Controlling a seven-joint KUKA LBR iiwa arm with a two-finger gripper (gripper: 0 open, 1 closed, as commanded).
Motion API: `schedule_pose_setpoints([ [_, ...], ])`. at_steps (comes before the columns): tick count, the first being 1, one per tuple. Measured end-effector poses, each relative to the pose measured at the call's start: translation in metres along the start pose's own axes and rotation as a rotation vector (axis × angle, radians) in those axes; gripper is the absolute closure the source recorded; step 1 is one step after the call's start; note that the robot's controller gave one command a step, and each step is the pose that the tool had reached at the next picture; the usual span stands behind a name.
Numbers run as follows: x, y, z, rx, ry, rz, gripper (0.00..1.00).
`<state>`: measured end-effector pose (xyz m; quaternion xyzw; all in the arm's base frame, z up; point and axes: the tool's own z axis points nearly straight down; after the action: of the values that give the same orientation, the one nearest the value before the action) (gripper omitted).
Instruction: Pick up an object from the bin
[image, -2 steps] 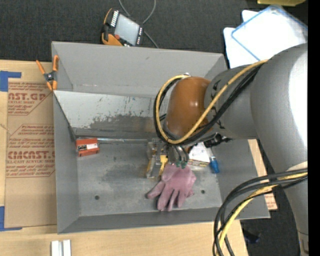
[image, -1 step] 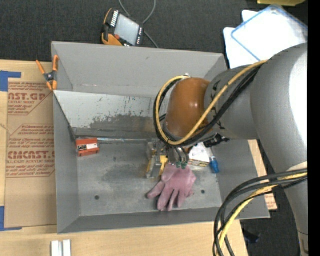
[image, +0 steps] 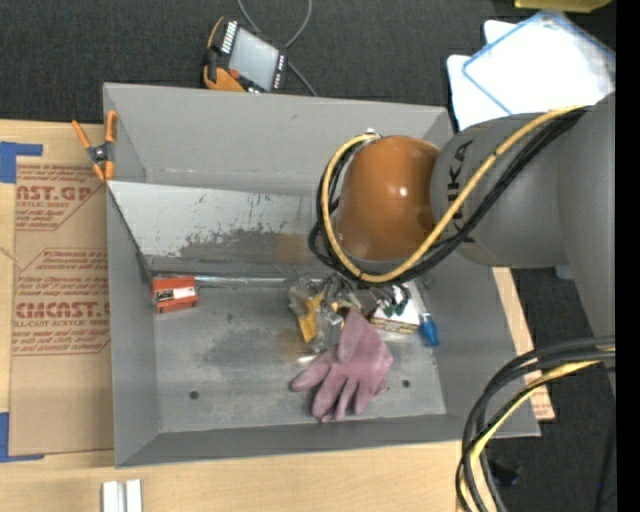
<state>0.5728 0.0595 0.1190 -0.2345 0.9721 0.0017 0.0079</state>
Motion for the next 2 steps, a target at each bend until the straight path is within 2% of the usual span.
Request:
schedule_pose_setpoints([
  [1,0.025,-0.019,0.032,0.000,-0.004,0.394,1.00],
  [2,0.015,-0.018,-0.174,0.005,-0.017,-0.006,1.00],
])
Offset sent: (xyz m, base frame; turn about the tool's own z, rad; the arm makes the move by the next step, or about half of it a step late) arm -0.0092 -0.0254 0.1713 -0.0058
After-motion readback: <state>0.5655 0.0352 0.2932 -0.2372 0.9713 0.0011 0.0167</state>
